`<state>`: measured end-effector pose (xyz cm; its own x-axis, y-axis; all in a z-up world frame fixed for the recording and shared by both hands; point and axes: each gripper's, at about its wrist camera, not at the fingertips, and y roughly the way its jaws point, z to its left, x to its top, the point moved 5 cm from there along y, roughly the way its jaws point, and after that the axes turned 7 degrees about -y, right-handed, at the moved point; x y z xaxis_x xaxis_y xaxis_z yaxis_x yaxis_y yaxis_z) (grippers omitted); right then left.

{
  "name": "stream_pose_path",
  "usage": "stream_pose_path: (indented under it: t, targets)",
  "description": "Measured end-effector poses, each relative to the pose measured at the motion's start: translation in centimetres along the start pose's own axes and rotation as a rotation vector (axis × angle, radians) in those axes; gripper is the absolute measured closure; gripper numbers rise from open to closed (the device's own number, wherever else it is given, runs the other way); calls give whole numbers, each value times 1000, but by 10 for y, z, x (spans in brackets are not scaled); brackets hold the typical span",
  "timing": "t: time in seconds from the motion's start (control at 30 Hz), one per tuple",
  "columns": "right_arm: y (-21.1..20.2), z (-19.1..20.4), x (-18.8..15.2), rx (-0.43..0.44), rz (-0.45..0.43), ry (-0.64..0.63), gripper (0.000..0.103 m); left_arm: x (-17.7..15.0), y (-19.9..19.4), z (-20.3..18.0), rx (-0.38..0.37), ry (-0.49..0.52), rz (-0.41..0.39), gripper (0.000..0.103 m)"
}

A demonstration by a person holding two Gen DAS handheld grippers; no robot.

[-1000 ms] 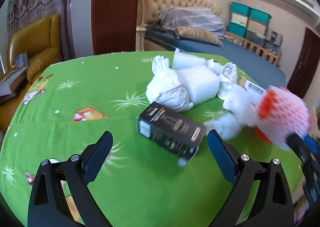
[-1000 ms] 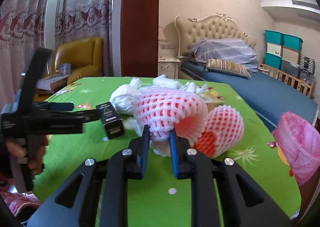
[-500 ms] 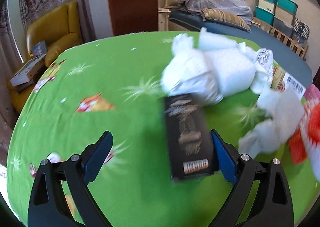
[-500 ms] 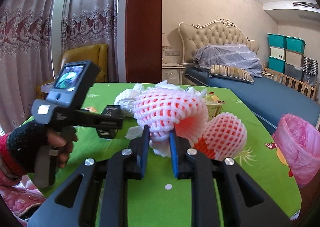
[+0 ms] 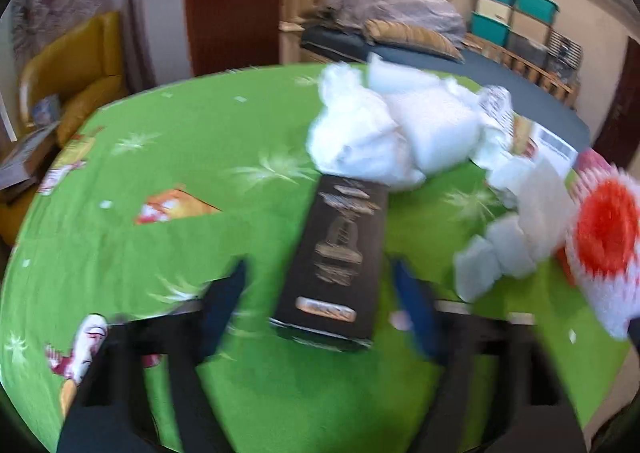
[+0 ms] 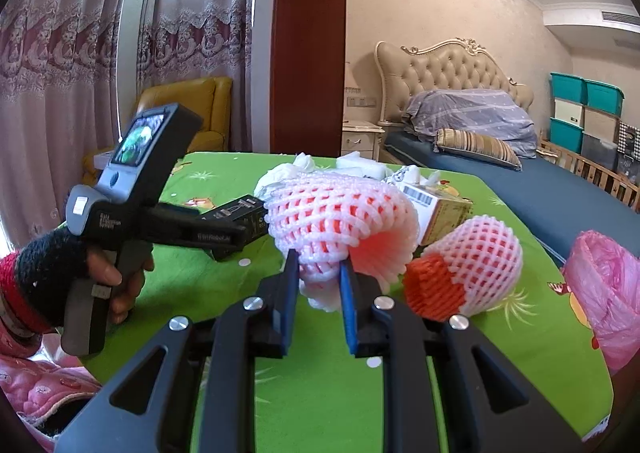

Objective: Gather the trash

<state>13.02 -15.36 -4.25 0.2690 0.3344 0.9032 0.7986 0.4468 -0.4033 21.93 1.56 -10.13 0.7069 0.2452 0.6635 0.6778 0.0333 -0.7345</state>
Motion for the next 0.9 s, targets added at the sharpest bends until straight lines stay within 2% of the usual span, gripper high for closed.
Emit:
stream_pose_path:
  t: [0.07,0.2,0.37,0.47,0.53,0.57,0.63,0.77,0.9]
  targets:
    - [-9,-4,3,-10,-26,7,84,-3,-8,-2,-20,9,-21,66]
    - [-28,-16,11,-40,-84,19,84,-5,-43,-10,-63,36,-135,66]
    - [-36,-25,11,-61,-92,32,84,-6,-76,-30,-108,96,-229,66]
    - [-46,-25,18,-36,-130,30,82,-8,-82,-35,-120,115,-244,65]
    - [-39,-24,19,-3,-76,-1,76,-11,-81,-35,-132,110,-234,65]
    - [-36,-23,19,4,-60,-6,69,-13,-82,-36,-135,106,-232,65]
    - [-38,-25,23,-32,-90,10,69,-14,-82,-37,-138,102,-227,65]
    - [-35,-26,26,-43,-81,11,68,-18,-79,-36,-138,103,-221,65]
    - [-31,-23,21,-24,-39,2,39,-19,-79,-33,-137,94,-223,65]
